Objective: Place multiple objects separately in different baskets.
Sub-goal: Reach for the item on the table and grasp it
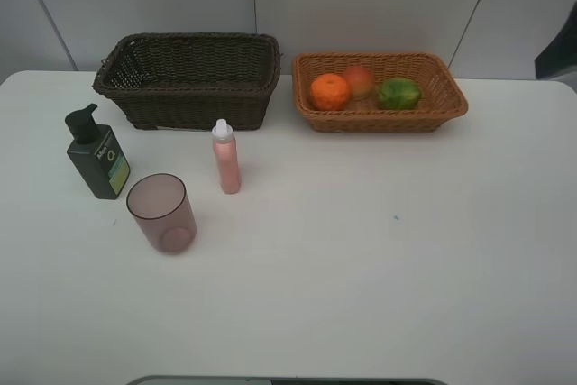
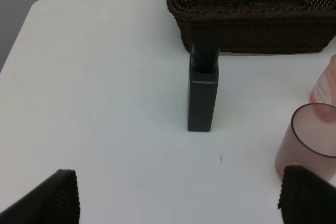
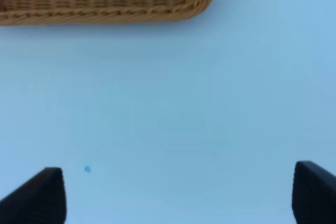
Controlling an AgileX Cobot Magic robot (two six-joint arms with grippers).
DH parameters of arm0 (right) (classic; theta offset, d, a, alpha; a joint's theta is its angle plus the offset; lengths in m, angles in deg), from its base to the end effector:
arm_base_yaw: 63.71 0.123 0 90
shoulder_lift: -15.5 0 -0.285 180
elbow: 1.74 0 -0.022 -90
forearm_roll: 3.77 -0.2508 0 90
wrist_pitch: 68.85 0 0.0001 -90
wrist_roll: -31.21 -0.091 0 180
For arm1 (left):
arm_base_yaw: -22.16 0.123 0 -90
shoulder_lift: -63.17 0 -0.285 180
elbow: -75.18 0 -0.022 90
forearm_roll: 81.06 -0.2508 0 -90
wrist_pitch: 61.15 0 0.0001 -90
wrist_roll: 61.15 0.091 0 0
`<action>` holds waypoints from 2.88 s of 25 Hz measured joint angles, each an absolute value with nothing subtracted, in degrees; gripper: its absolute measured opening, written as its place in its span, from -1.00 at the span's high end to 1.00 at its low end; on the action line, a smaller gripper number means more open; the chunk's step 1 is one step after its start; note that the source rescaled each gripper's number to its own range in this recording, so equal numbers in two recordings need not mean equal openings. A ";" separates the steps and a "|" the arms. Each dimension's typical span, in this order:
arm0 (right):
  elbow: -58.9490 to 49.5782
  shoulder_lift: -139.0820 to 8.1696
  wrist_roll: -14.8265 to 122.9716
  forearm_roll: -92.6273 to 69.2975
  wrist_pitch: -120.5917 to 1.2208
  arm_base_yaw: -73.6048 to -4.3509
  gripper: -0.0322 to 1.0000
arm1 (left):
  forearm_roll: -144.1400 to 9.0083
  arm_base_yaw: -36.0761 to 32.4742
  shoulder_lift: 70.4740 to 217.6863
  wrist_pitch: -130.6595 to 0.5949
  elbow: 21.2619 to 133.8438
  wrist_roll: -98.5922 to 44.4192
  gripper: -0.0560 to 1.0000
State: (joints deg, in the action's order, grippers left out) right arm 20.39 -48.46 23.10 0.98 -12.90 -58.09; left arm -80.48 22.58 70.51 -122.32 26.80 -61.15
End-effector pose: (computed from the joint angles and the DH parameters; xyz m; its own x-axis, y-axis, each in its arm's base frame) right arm 0.1792 0.0114 0.3466 -0.7854 0.0179 -0.6187 0.0190 0.9998 0.0047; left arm -0.0067 -0.0009 0.2776 -0.4522 -0.0082 -0.8919 -0.0016 1.0000 -0.0084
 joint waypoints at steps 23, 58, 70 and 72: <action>35.60 -3.97 26.73 -1.22 -2.82 -58.09 -0.49 | -80.48 22.58 70.51 -122.32 26.80 -61.15 -0.96; 43.51 7.90 29.00 3.65 -4.60 -60.66 -0.49 | -80.55 22.58 70.51 -122.32 26.80 -61.15 -0.96; 45.19 7.90 39.27 -5.06 -7.55 -68.59 -0.49 | -80.55 22.58 70.51 -122.32 26.80 -61.15 -0.96; 45.19 7.90 39.33 -5.06 -7.55 -68.74 -0.49 | -80.55 22.58 70.51 -122.32 26.80 -61.15 -0.96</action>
